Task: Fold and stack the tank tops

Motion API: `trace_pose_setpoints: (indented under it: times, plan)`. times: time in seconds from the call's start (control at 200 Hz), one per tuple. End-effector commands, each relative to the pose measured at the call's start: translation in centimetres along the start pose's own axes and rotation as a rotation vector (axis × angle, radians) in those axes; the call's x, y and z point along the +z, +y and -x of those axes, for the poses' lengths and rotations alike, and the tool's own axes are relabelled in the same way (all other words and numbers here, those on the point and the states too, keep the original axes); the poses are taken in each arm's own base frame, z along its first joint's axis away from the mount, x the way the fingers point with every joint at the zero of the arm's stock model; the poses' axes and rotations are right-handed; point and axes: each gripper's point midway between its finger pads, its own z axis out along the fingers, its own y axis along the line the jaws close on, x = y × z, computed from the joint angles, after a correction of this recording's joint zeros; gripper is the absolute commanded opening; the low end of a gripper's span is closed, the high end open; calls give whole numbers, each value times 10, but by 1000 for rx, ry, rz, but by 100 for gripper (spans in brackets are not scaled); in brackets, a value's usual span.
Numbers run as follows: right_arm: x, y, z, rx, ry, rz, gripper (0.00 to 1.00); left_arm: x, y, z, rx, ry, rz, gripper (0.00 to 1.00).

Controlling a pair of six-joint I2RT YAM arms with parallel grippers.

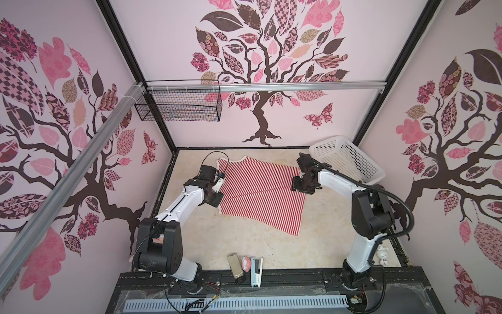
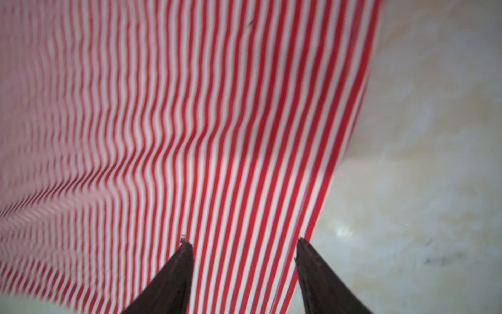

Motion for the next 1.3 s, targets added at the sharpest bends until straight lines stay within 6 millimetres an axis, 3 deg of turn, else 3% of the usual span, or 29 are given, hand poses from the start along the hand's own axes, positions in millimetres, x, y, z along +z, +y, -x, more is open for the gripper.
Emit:
trace_pose_setpoints:
  times: [0.0,0.09,0.215,0.38,0.55,0.806,1.016,1.171,1.296]
  plan:
    - [-6,39,-54,-36,54,92,63,7,25,38,-60,-86,28,47]
    - [-1,46,-100,-69,98,89,63,30,38,49,-94,-45,10,47]
    - [4,47,-139,-67,146,140,63,65,52,58,-128,11,4,46]
    - [16,25,-167,-28,187,123,62,101,64,52,-121,86,52,45]
    - [19,-3,-186,-23,201,52,63,109,63,28,-113,151,76,44]
    - [13,-45,-179,-80,167,-141,62,94,54,-15,-100,196,83,44]
    - [4,-64,-165,-78,138,-184,62,68,40,-40,-108,188,61,44]
    - [-1,-68,-156,-58,128,-156,62,52,28,-58,-120,178,41,44]
    - [-3,-53,-151,-72,130,-92,63,44,14,-75,-126,172,9,44]
